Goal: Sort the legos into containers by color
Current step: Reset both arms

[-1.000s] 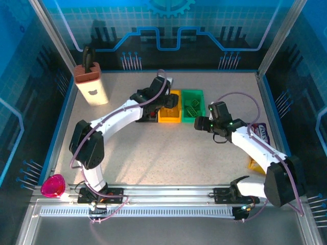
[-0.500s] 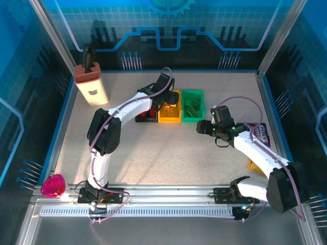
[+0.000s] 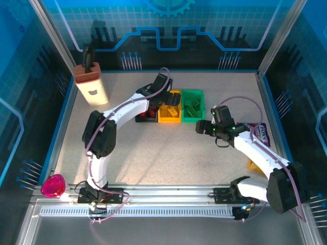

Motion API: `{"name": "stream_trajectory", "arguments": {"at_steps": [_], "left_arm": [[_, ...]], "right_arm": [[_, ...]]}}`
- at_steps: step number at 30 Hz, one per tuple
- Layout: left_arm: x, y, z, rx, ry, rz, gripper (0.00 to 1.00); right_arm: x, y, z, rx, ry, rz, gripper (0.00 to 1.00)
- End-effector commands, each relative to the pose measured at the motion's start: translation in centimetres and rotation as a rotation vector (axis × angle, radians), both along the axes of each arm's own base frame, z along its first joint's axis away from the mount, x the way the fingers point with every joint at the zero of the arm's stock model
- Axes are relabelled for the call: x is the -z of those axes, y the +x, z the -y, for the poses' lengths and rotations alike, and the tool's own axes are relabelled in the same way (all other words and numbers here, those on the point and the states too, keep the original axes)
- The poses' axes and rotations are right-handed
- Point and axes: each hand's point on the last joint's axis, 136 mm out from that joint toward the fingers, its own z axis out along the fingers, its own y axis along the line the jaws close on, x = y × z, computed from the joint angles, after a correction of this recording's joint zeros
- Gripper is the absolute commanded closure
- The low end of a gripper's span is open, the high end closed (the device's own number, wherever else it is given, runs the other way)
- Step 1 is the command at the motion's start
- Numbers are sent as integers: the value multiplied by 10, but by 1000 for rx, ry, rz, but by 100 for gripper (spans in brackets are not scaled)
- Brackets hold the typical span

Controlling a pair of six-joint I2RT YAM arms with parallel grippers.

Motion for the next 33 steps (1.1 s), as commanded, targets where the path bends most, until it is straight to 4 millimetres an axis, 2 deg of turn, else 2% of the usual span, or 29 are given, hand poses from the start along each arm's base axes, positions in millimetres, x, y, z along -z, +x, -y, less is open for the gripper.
{"name": "stream_trajectory", "arguments": {"at_steps": [1, 6, 9, 13, 16, 19, 24, 29, 33], "left_arm": [[-64, -12, -13, -6, -45, 140, 9], [-97, -42, -46, -62, -50, 265, 7], [-107, -63, -71, -108, -42, 323, 4], [-106, -92, -105, -180, -9, 372, 4], [-99, -113, -152, -343, 62, 432, 1], [-71, -133, -182, -400, 169, 474, 1], [-25, -169, -228, -533, 303, 431, 1], [-6, -186, -236, -502, 375, 431, 1], [-4, -191, -243, -510, 430, 451, 1]], "right_arm": [[-32, 15, 7, 5, -25, 92, 7], [-62, 24, 18, 4, -95, 195, 1], [-80, 26, 26, 9, -143, 271, 0], [-100, 21, 40, 0, -227, 402, 0], [-106, 11, 55, 17, -311, 536, 0], [-95, -4, 70, 41, -375, 634, 0], [-50, -27, 87, 86, -402, 604, 0], [-20, -44, 110, 173, -472, 538, 0], [-14, -52, 118, 219, -471, 545, 0]]}}
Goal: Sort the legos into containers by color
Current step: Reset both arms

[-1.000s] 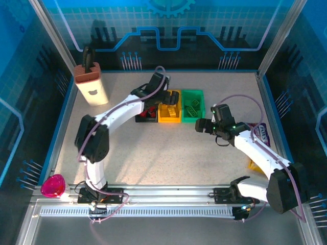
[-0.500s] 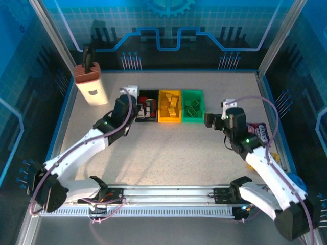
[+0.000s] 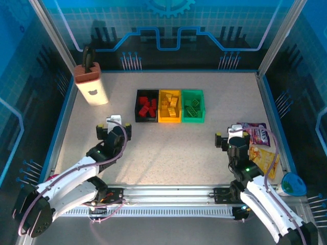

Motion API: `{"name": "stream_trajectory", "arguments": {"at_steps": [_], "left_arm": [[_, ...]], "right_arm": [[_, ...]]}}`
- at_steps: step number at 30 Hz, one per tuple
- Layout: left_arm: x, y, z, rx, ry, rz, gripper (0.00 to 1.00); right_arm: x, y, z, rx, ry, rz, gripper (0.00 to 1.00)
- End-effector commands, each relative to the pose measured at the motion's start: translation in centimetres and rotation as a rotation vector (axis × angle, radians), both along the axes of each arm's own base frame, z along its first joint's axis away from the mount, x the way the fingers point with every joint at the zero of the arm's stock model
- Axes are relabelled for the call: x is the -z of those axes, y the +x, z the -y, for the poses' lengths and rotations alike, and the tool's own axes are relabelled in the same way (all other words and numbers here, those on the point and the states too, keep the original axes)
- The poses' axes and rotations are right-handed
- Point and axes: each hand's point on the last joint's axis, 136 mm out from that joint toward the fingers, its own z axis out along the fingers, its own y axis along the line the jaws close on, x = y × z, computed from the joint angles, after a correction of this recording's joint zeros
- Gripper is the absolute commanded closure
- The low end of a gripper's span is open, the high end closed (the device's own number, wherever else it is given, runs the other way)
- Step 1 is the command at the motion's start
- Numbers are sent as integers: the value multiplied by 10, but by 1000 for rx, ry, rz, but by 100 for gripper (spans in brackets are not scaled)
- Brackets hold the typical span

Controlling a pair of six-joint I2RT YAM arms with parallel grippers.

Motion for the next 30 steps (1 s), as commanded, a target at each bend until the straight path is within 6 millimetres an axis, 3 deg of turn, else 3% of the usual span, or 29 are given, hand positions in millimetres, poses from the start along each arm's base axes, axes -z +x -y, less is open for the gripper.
{"name": "stream_trajectory", "arguments": {"at_steps": [1, 6, 12, 18, 24, 30], "left_arm": [[-1, -4, -13, -45, 92, 47, 1], [25, -11, -20, -57, 90, 90, 1], [10, -5, -22, -50, 80, 246, 1], [7, 3, -31, -54, 55, 319, 1], [11, 24, -39, -42, 10, 348, 1], [11, 50, -40, -42, -4, 398, 1]], "right_arm": [[-6, -3, 13, 77, 1, 52, 0], [-11, 2, 12, 65, -15, 106, 0], [-18, 21, 8, 64, -30, 193, 0], [-22, 34, 4, 61, -38, 273, 0], [-25, 41, 10, 80, -50, 363, 0], [-22, 63, 6, 69, -42, 413, 0]]}}
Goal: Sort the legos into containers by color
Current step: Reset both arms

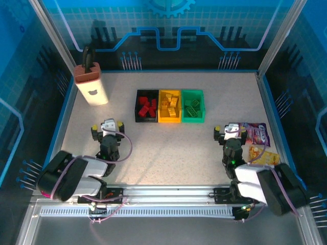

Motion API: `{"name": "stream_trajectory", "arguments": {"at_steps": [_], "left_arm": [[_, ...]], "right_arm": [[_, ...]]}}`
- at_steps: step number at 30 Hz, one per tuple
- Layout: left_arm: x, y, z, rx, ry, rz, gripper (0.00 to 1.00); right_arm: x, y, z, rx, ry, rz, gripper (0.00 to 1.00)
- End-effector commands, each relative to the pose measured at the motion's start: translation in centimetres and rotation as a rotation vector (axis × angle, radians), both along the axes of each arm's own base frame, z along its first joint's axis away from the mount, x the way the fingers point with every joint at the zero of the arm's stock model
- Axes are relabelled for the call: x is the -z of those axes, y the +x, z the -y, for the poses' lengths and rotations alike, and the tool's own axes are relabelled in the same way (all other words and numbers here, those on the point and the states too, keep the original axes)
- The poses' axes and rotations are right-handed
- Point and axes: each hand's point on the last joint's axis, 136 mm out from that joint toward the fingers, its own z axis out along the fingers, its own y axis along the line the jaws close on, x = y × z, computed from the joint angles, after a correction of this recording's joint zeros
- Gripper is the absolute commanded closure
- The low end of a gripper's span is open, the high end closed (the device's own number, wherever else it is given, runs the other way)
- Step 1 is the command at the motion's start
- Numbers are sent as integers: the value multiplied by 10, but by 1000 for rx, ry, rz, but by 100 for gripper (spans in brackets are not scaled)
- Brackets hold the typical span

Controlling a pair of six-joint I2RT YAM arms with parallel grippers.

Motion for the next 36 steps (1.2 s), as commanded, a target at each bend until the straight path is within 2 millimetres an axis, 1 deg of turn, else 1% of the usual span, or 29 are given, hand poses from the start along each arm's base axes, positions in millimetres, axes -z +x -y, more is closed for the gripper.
{"name": "stream_trajectory", "arguments": {"at_steps": [1, 2, 3, 4, 5, 6, 7, 9, 10, 12, 16, 19, 20, 21, 22, 23, 24, 25, 26, 27, 28, 30, 36], "left_arm": [[-32, 25, 12, 70, -46, 145, 1], [-28, 30, 12, 67, -40, 140, 1], [-26, 33, 11, 58, -38, 134, 1], [-23, 36, 12, 71, -33, 123, 1], [-18, 40, 18, 108, -29, 105, 1], [-16, 45, 24, 147, -18, 93, 1], [-16, 47, 26, 157, -13, 92, 1], [-16, 46, 26, 159, -20, 94, 1], [-16, 46, 26, 161, -20, 92, 1], [-15, 45, 27, 169, -20, 90, 1], [-8, 39, 39, 268, -37, 70, 1], [-7, 40, 43, 302, -37, 66, 1], [-6, 41, 41, 300, -46, 64, 1], [-4, 42, 36, 294, -68, 65, 1], [4, 47, 27, 288, -121, 53, 1], [4, 57, 17, 238, -122, 43, 1], [8, 64, 16, 225, -138, -8, 1], [18, 72, 9, 203, -187, -89, 1], [17, 80, -1, 207, -254, -105, 1], [18, 79, -2, 236, -298, -98, 1], [18, 79, -2, 232, -293, -94, 1], [18, 79, -2, 232, -291, -97, 1], [18, 78, -1, 235, -288, -95, 1]], "right_arm": [[-36, 24, -3, -8, 28, 169, 0], [-26, 35, -6, -21, 25, 137, 0], [-28, 47, -10, -39, -10, 128, 0], [-25, 57, -26, -105, -55, 91, 0], [-22, 62, -40, -151, -92, 55, 0], [-25, 63, -40, -155, -93, 69, 0], [-25, 59, -37, -149, -79, 84, 0], [-22, 52, -40, -173, -79, 100, 0], [-22, 51, -45, -195, -90, 96, 0], [-22, 51, -45, -195, -89, 97, 0], [-21, 50, -44, -200, -78, 96, 0], [-13, 46, -54, -278, -72, 75, 0], [-7, 50, -53, -298, -56, 62, 0], [-9, 56, -49, -272, -60, 64, 0], [-11, 62, -42, -238, -44, 71, 0], [-11, 69, -37, -207, -38, 53, 0], [-8, 73, -33, -188, -19, 12, 0], [-1, 82, -23, -151, 20, -53, 0], [6, 92, -15, -133, 58, -115, 0], [7, 92, -10, -154, 112, -122, 0], [8, 91, -6, -143, 131, -121, 0], [5, 93, -10, -138, 92, -113, 0], [6, 92, -11, -143, 89, -115, 0]]}}
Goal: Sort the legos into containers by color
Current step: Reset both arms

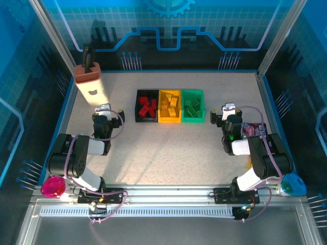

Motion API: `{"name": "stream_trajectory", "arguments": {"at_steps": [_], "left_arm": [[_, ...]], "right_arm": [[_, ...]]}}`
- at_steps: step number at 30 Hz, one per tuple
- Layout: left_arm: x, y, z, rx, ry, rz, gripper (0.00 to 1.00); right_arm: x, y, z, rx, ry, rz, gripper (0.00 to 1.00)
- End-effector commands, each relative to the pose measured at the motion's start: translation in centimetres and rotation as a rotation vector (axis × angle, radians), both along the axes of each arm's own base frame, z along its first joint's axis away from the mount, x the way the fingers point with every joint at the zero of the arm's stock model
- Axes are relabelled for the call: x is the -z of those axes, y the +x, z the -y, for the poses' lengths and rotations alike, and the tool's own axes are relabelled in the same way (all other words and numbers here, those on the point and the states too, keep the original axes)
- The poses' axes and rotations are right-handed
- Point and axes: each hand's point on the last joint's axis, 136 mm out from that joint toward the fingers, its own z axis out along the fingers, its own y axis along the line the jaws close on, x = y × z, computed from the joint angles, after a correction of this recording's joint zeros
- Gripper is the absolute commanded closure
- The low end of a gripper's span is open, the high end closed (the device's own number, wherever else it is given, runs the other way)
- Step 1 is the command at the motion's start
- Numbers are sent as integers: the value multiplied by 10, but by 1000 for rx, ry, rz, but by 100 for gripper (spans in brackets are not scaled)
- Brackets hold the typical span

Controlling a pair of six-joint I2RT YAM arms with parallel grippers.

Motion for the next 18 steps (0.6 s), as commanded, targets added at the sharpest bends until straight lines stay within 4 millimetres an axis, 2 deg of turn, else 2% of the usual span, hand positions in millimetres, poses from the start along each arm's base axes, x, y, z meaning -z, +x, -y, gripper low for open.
{"name": "stream_trajectory", "arguments": {"at_steps": [1, 8, 13, 18], "left_arm": [[1, -1, 7, 30, -36, -8, 1], [0, 0, 8, 37, -36, -6, 1], [2, 3, 24, 135, -35, -30, 1], [2, 3, 25, 136, -35, -31, 1]], "right_arm": [[4, -2, -3, -7, 19, -19, 0], [4, -2, -2, -7, 20, -20, 0], [4, -2, -3, -7, 19, -21, 0], [4, -2, -2, -6, 20, -20, 0]]}}
